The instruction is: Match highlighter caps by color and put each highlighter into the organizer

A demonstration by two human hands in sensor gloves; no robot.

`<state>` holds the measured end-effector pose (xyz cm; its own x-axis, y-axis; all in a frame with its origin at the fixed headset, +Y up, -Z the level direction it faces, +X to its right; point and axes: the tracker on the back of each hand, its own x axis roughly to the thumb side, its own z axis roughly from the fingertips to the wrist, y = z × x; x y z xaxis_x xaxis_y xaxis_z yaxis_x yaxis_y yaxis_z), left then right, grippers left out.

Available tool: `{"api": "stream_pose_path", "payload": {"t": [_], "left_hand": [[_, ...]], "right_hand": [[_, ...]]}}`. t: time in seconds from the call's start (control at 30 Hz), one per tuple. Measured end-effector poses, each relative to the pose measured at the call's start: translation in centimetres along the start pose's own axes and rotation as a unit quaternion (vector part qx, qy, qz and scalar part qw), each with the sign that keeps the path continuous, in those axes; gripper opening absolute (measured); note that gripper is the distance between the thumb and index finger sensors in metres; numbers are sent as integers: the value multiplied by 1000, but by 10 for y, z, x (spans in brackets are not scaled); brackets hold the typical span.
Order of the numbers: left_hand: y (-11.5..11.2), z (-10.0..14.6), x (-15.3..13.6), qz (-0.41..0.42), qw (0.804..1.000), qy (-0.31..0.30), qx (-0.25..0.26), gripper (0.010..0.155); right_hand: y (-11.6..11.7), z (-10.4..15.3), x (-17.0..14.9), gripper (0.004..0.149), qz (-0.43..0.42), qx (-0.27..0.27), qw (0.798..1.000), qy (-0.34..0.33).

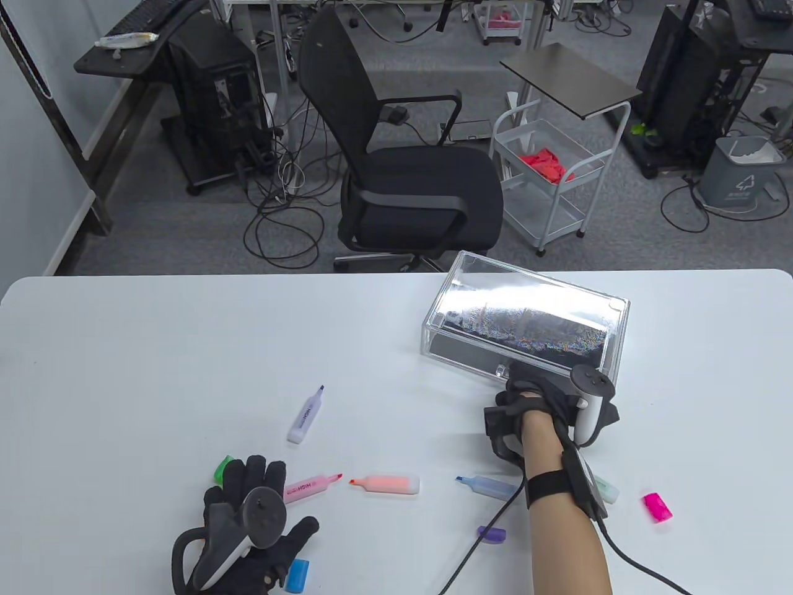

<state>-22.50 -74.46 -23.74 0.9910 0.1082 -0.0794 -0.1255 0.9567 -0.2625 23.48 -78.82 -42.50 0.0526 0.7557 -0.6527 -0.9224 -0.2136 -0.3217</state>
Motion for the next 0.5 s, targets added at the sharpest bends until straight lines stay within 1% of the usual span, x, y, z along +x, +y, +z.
{"api": "stream_pose_path", "payload": {"t": [0.1, 0.27, 0.43, 0.5], "left_hand": [[-1, 1, 0, -1, 1000, 0, -1, 96], [-1, 2, 0, -3, 1000, 3, -4, 96], [-1, 2, 0, -2, 1000, 5, -7, 96], [-1, 3, 0, -1, 1000, 4, -7, 96]], "right_hand": [[1, -6, -4, 57, -26, 17, 999, 20], [4, -9, -7, 50, -51, 16, 998, 28], [4, -7, -9, 48, -62, 8, 998, 33], [4, -6, -10, 48, -59, -9, 998, 29]]}}
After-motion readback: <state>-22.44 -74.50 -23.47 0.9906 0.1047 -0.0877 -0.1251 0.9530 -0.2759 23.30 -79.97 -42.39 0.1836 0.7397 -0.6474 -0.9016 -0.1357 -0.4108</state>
